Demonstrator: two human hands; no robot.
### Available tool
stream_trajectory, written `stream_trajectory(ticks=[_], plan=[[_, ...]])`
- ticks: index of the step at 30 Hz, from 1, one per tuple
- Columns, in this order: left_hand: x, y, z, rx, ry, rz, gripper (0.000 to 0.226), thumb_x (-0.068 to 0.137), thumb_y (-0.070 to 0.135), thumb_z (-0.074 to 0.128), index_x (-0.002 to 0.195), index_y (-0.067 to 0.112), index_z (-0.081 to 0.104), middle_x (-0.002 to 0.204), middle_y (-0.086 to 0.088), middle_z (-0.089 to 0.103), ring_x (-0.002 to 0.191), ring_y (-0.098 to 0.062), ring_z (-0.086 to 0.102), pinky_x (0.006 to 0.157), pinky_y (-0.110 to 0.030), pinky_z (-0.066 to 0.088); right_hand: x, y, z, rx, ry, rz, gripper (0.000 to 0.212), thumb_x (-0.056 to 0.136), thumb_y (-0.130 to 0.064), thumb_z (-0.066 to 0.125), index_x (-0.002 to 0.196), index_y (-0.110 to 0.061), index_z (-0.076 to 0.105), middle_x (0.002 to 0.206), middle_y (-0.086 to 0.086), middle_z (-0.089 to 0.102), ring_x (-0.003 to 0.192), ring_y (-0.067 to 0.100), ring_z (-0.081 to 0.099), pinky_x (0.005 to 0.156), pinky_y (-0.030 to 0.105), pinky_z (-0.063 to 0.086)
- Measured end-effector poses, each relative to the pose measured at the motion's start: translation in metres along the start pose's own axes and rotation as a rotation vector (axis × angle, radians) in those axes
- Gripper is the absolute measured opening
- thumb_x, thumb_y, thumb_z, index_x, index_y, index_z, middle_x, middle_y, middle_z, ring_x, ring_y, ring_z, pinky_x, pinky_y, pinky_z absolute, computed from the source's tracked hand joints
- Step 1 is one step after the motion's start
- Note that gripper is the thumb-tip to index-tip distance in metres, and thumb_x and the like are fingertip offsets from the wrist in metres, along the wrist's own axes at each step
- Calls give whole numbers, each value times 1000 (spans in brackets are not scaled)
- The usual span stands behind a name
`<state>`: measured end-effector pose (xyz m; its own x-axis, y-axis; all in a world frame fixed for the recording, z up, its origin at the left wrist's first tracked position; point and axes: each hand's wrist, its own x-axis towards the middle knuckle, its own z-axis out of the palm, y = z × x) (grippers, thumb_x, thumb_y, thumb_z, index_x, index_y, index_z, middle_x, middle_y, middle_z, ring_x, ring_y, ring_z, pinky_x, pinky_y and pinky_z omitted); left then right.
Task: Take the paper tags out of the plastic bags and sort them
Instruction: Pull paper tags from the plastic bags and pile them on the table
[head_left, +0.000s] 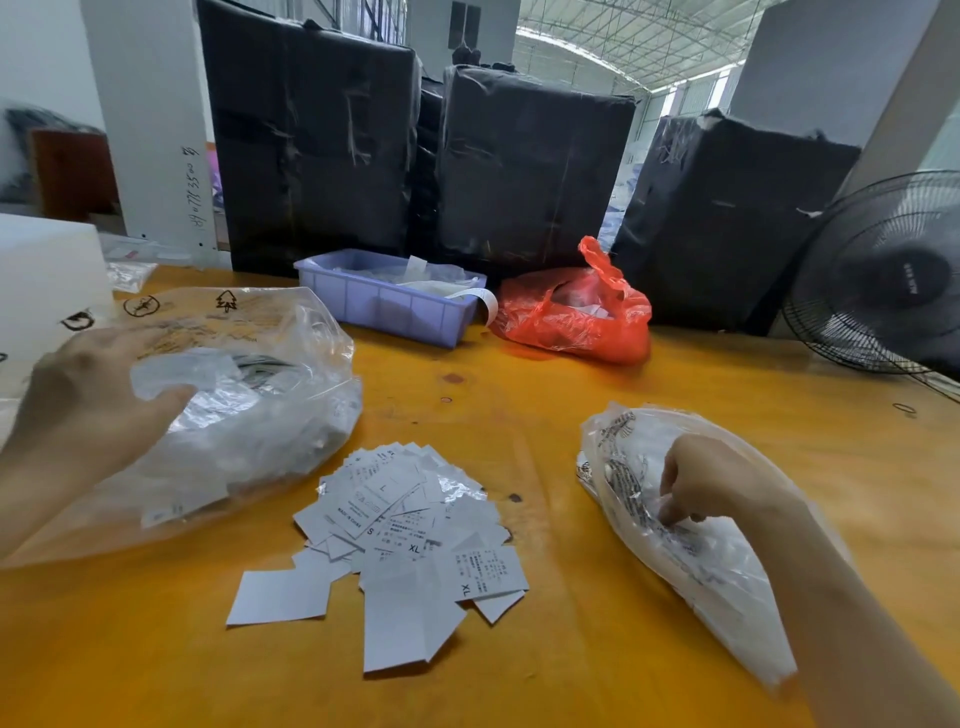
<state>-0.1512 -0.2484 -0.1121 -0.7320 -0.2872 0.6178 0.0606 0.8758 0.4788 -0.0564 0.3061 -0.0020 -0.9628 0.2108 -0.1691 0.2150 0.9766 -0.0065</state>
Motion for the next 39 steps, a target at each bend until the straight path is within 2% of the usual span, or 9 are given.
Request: stream_trajectory(ticks=[6, 11, 15, 17, 19, 21, 23, 30, 39], plan=[[-27, 52, -24, 59, -29, -10, 75, 70, 57, 59, 133, 23, 40, 124, -12, 58, 109, -36, 57, 88, -57, 48, 9, 11, -3, 235, 34, 32, 8, 85, -6, 67, 83, 1, 70, 65, 9, 70, 57, 19, 69, 58, 31, 58], [-48, 122, -49, 22, 93, 84, 47, 75, 8, 77, 117, 2, 58, 119, -29, 56, 111, -46, 50, 97, -62, 36, -8, 6, -30, 284, 113, -83, 17, 70, -23, 83, 62, -16, 69, 41, -7, 60, 41, 1, 56, 37, 15, 37], [-64, 172, -68, 0, 107, 226, 35, 80, 9, 72, 112, 0, 62, 119, -24, 59, 110, -37, 54, 97, -48, 39, -38, -29, -50, 897, 99, -325, 30, 53, -41, 79, 62, -13, 72, 60, 1, 70, 40, 1, 47, 37, 13, 34], [-79, 209, -80, -223, -45, 185, 32, 82, 23, 69, 109, 8, 64, 111, -9, 65, 95, -16, 61, 81, -29, 48, -52, -54, -45, 1108, -74, -445, 25, 58, -37, 76, 64, -13, 72, 67, 7, 72, 44, 5, 51, 38, 14, 37], [-99, 245, -88, -569, -413, -7, 40, 73, 49, 67, 103, 22, 65, 99, 9, 70, 84, 0, 64, 66, -14, 49, -62, -79, -31, 1199, -238, -524, 22, 66, -32, 72, 73, -11, 73, 75, 10, 73, 50, 9, 57, 41, 17, 42], [-116, 266, -87, -857, -766, -174, 64, 57, 66, 67, 102, 21, 65, 95, 7, 73, 87, -5, 68, 68, -18, 55, -66, -99, -14, 1243, -326, -568, 23, 71, -29, 69, 80, -8, 72, 79, 10, 74, 53, 10, 60, 43, 17, 44], [-129, 274, -79, -910, -893, -225, 67, 50, 60, 69, 103, 18, 65, 92, 4, 74, 84, -10, 70, 71, -19, 56, -67, -112, -2, 1273, -330, -591, 25, 71, -31, 70, 82, -9, 73, 77, 8, 73, 53, 10, 60, 43, 18, 43], [-133, 264, -67, -967, -734, -363, 27, 60, 29, 70, 80, 10, 74, 71, -7, 73, 56, -8, 64, 56, -16, 52, -64, -123, 13, 1289, -285, -567, 33, 68, -41, 69, 81, -10, 72, 73, 9, 73, 43, 8, 53, 39, 16, 38], [-131, 258, -62, -963, -720, -391, 32, 53, 33, 74, 74, 9, 72, 75, -5, 74, 60, -8, 65, 58, -16, 53, -59, -120, 15, 1286, -389, -558, 20, 61, -24, 77, 76, -12, 75, 75, 7, 72, 51, 7, 56, 42, 16, 40]])
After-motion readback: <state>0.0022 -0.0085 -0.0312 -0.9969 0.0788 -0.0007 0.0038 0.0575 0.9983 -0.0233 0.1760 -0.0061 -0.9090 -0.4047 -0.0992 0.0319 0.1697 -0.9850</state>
